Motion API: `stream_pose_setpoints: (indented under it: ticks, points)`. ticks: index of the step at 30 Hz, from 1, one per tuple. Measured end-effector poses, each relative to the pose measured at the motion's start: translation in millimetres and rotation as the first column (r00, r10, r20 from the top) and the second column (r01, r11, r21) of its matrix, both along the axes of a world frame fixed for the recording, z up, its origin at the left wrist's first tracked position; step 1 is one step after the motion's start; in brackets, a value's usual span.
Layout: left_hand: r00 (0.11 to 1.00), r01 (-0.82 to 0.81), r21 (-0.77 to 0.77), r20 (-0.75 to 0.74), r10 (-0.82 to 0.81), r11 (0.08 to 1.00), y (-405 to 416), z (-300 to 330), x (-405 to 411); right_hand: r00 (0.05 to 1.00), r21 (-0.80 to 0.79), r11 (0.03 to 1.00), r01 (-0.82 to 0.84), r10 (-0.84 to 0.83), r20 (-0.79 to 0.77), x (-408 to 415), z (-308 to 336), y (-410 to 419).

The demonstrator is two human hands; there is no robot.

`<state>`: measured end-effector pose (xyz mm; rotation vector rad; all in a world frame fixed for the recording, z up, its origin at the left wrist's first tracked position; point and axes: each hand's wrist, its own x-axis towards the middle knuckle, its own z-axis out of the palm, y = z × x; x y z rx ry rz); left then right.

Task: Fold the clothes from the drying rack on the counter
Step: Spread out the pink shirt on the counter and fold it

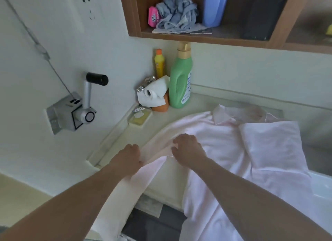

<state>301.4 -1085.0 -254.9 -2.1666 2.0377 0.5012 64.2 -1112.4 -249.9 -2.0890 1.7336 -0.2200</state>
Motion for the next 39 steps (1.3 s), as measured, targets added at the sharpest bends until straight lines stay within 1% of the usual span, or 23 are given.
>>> stream_pose_setpoints:
  ticks: [2, 4, 7, 10, 12, 14, 15, 17, 19, 20, 22, 23, 25, 27, 28, 30, 32, 34, 35, 37, 39]
  points:
    - [0.992, -0.094, 0.071, -0.074, 0.099, 0.993, 8.7, -2.7, 19.9, 0.995, 0.056, 0.994, -0.094, 0.095, -0.019, 38.5, -3.8, 8.9]
    - [0.987, -0.111, 0.122, -0.106, 0.124, 0.986, 13.6, -7.6, 31.7, 0.985, 0.094, 0.984, -0.149, 0.155, -0.070, 59.4, -11.6, 19.2]
    - [0.990, -0.061, 0.129, -0.115, 0.076, 0.990, 18.2, -13.2, 40.0, 0.978, 0.108, 0.982, -0.153, 0.166, -0.125, 69.6, -24.2, 29.8]
    - [0.992, 0.000, 0.117, -0.123, 0.015, 0.993, 11.2, -10.2, 47.4, 0.964, 0.075, 0.983, -0.166, 0.178, -0.196, 65.9, -33.9, 29.4]
    - [0.988, -0.049, 0.047, -0.142, 0.055, 0.998, 0.5, -2.8, 54.5, 0.968, 0.059, 0.986, -0.157, 0.166, -0.187, 60.8, -36.6, 28.8]
    - [0.983, -0.134, -0.116, -0.139, 0.117, 0.984, -11.9, 6.2, 65.6, 0.975, 0.035, 0.989, -0.142, 0.146, -0.166, 58.3, -38.9, 30.6]
    - [0.980, -0.171, -0.207, -0.136, 0.145, 0.963, -18.1, 11.4, 71.1, 0.976, 0.024, 0.990, -0.140, 0.142, -0.163, 57.0, -39.7, 32.5]
    - [0.980, -0.190, -0.355, -0.117, 0.159, 0.915, -28.2, 22.9, 78.4, 0.962, 0.019, 0.986, -0.168, 0.168, -0.214, 53.1, -40.5, 37.8]
    - [0.992, -0.128, -0.424, -0.069, 0.109, 0.897, -36.4, 30.5, 82.1, 0.924, 0.047, 0.977, -0.207, 0.211, -0.319, 51.8, -38.2, 43.7]
    - [0.996, -0.085, -0.422, -0.052, 0.070, 0.903, -39.9, 32.5, 83.0, 0.909, 0.070, 0.975, -0.209, 0.220, -0.355, 54.0, -34.9, 45.7]
    - [0.995, -0.027, -0.366, -0.102, -0.012, 0.930, -46.5, 32.6, 83.2, 0.913, 0.072, 0.980, -0.184, 0.198, -0.356, 63.9, -23.6, 47.8]
    - [0.987, -0.012, -0.328, -0.158, -0.042, 0.945, -49.1, 32.7, 82.1, 0.932, 0.031, 0.985, -0.168, 0.169, -0.320, 71.4, -17.0, 47.4]
    - [0.963, 0.004, -0.262, -0.260, -0.075, 0.965, -52.3, 31.3, 78.7, 0.972, -0.073, 0.986, -0.147, 0.131, -0.195, 89.9, -5.8, 46.0]
    - [0.947, 0.026, -0.229, -0.307, -0.098, 0.973, -50.6, 30.4, 75.0, 0.978, -0.122, 0.975, -0.186, 0.172, -0.117, 109.6, 0.1, 43.0]
    - [0.943, 0.034, -0.222, -0.315, -0.104, 0.975, -47.4, 29.1, 74.8, 0.971, -0.116, 0.968, -0.221, 0.208, -0.115, 119.4, 1.7, 41.7]
    - [0.948, 0.025, -0.236, -0.303, -0.097, 0.971, -36.1, 25.8, 75.9, 0.956, -0.049, 0.963, -0.267, 0.257, -0.143, 132.9, -2.1, 39.1]
    - [0.959, -0.008, -0.299, -0.273, -0.077, 0.954, -16.8, 23.3, 80.5, 0.955, 0.022, 0.964, -0.264, 0.264, -0.136, 139.3, -10.9, 37.5]
    - [0.960, -0.060, -0.357, -0.278, -0.044, 0.932, 4.1, 18.0, 86.5, 0.960, 0.023, 0.968, -0.248, 0.249, -0.130, 140.7, -17.0, 37.5]
    - [0.953, -0.116, -0.352, -0.302, 0.004, 0.929, 16.6, 14.1, 90.7, 0.958, 0.006, 0.969, -0.248, 0.246, -0.144, 142.3, -19.0, 37.4]
    - [0.918, -0.275, -0.240, -0.352, 0.181, 0.931, 36.9, -2.9, 99.2, 0.963, -0.020, 0.975, -0.223, 0.217, -0.163, 142.5, -17.7, 36.2]
    - [0.870, -0.401, -0.061, -0.337, 0.359, 0.914, 59.1, -25.2, 107.8, 0.964, -0.026, 0.975, -0.219, 0.212, -0.158, 144.2, -16.6, 35.8]
